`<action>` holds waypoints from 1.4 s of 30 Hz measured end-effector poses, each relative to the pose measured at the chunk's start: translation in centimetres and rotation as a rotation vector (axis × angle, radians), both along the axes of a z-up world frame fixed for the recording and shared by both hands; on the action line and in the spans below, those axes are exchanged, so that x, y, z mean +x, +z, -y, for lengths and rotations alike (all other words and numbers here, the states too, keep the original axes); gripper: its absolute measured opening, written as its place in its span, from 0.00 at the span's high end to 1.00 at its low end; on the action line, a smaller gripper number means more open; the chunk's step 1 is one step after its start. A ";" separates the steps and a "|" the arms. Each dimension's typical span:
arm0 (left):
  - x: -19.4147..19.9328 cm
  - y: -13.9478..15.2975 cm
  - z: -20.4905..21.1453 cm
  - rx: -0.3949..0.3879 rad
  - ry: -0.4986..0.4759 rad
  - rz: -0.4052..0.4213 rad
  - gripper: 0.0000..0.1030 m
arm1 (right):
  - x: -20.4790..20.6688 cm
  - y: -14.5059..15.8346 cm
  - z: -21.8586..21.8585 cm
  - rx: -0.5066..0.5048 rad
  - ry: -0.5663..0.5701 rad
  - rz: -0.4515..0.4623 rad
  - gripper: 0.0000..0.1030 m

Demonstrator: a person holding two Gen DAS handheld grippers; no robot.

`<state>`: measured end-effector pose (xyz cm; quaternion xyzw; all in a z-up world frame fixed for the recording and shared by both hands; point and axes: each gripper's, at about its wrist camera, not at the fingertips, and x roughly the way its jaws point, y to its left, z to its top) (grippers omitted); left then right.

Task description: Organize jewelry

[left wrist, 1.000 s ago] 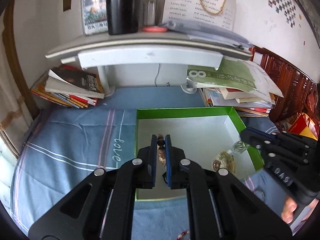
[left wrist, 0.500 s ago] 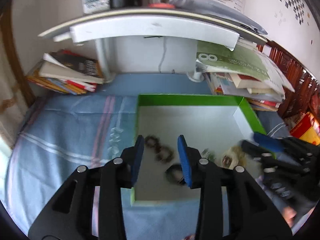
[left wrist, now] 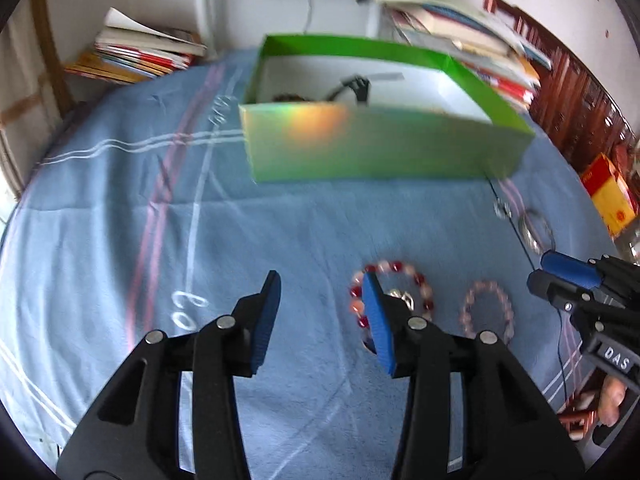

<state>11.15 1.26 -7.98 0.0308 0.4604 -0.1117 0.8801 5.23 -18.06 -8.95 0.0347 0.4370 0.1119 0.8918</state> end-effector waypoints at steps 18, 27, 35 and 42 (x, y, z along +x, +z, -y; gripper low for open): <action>-1.2 -1.9 2.7 0.064 -0.066 -0.004 0.92 | 0.8 -1.9 -2.0 -0.035 0.008 -0.024 0.69; -1.8 2.9 2.2 -0.121 -0.120 0.064 0.92 | 0.6 -1.8 -1.5 -0.016 0.010 -0.018 0.69; 0.2 2.4 -2.1 -0.117 0.057 0.051 0.92 | 0.5 -1.7 -1.9 -0.053 0.009 -0.009 0.69; 0.8 -1.8 -4.7 -0.009 0.167 -0.019 0.92 | 0.6 -1.7 -3.1 -0.140 -0.016 0.008 0.69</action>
